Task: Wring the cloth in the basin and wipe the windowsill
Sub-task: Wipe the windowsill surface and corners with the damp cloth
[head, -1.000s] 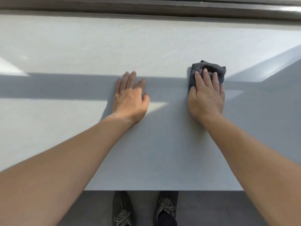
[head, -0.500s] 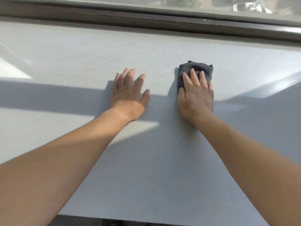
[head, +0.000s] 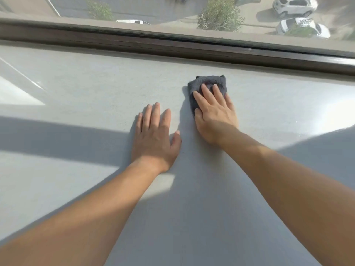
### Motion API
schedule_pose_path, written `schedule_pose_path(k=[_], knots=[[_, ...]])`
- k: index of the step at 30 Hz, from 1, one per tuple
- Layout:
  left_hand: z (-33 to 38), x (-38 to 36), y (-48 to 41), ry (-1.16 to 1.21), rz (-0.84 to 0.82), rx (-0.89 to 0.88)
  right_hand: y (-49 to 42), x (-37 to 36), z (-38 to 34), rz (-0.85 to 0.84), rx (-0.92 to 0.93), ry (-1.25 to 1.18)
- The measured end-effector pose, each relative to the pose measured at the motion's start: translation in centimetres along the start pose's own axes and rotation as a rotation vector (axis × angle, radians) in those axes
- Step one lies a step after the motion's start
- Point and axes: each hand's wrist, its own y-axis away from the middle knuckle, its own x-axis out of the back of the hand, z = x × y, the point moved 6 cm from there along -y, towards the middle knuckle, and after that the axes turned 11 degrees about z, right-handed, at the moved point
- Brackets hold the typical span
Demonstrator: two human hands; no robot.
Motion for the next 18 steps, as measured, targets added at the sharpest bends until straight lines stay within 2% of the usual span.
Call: schedule_pose_path(k=[2, 3, 5, 8, 10, 11, 14, 16, 18], knots=[[0.0, 0.1, 0.1, -0.016, 0.003, -0.009, 0.7, -0.5, -1.5, -0.043, 0.208, -0.014], [0.0, 0.1, 0.2, -0.016, -0.002, -0.01, 0.3, -0.3, -0.8, -0.039, 0.222, -0.02], [0.0, 0.2, 0.5, -0.012, -0.012, -0.005, -1.4, 0.3, 2.2, 0.019, 0.09, -0.003], [0.1, 0.2, 0.9, -0.006, -0.028, -0.004, -3.5, 1.0, 5.8, 0.109, -0.271, 0.012], [0.0, 0.3, 1.1, 0.004, -0.022, 0.005, -4.1, 0.4, 4.2, 0.126, -0.316, 0.025], [0.0, 0.3, 1.2, 0.007, -0.018, 0.006, -4.3, -0.1, 2.6, 0.108, -0.241, 0.013], [0.1, 0.6, 1.4, -0.002, -0.008, -0.002, -4.1, -1.1, -1.9, 0.0, 0.135, -0.007], [0.1, 0.7, 1.5, 0.0, -0.013, -0.004, -4.4, -0.7, -1.4, -0.04, 0.202, -0.008], [0.2, 0.9, 1.6, 0.006, -0.017, -0.002, -4.7, 0.1, 1.2, -0.021, 0.155, 0.004]])
